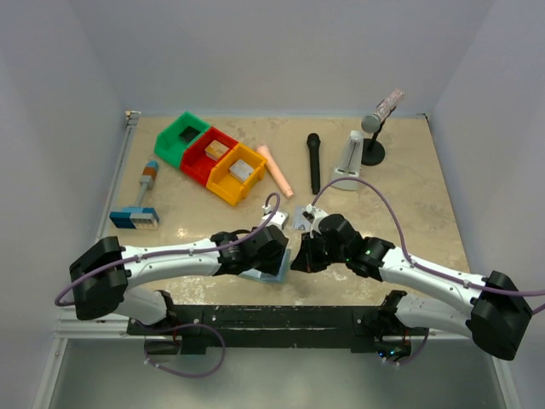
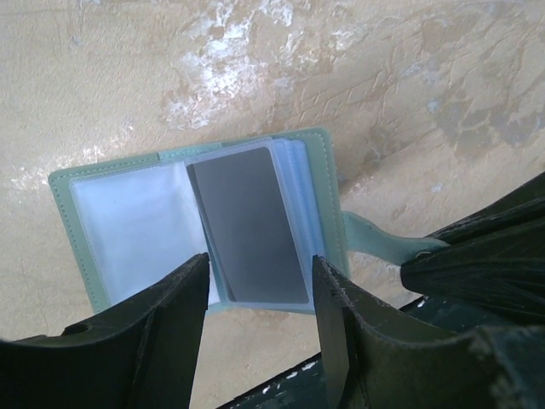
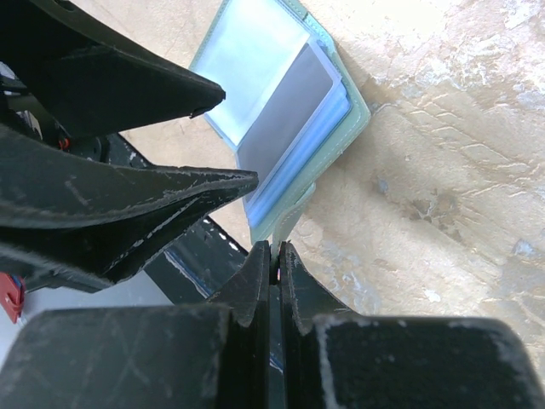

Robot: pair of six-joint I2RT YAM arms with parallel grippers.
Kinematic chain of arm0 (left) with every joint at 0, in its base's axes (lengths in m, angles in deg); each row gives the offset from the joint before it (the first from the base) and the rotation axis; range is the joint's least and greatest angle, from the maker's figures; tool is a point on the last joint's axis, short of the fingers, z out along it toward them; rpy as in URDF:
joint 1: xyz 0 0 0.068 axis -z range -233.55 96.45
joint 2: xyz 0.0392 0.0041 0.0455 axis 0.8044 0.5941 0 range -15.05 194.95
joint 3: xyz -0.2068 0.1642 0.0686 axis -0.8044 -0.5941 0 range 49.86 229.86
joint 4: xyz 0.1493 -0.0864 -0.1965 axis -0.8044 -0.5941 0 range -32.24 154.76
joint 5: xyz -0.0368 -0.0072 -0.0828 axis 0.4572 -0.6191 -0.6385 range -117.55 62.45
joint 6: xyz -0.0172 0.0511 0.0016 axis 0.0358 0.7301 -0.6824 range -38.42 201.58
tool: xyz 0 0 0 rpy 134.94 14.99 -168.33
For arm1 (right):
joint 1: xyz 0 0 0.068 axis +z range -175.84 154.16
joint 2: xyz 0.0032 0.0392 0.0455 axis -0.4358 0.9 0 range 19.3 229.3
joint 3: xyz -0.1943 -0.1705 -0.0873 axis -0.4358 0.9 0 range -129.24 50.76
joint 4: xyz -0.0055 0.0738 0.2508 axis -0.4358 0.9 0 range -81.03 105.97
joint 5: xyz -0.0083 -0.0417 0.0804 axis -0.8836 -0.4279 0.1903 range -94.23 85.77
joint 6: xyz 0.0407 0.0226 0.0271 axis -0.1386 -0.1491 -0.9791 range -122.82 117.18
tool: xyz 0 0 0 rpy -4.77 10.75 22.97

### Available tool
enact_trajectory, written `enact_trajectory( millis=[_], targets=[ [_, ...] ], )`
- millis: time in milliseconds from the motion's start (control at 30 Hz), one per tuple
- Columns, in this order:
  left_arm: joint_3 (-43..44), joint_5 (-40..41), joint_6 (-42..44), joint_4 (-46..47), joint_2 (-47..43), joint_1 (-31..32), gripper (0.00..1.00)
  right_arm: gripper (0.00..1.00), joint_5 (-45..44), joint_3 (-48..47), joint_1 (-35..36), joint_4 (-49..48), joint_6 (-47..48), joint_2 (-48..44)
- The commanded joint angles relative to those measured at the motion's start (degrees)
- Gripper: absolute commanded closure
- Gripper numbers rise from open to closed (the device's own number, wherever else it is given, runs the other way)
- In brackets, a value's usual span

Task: Take the credit cards out of the card holder
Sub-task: Remove the credit card from the card holder.

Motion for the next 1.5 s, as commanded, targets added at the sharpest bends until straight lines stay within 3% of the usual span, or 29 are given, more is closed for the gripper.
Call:
enact_trajectory(
  millis=[0, 767, 1467],
  targets=[
    [-1.8, 0.9, 1.2, 0.6, -0.2, 0.2, 0.44, 1.0, -0.3, -1.5, 0.2, -0.6, 0.8, -0.6],
    [0.6, -1.3, 1.5, 0.9, 4.5, 2.4, 0.43, 1.0, 0.1, -1.4, 0.2, -1.3, 0.4, 0.0],
    [2.2, -1.8, 1.5, 0.6, 1.8, 3.4, 0.43, 1.0, 0.2, -1.0, 0.2, -1.6, 0.4, -0.1]
  ],
)
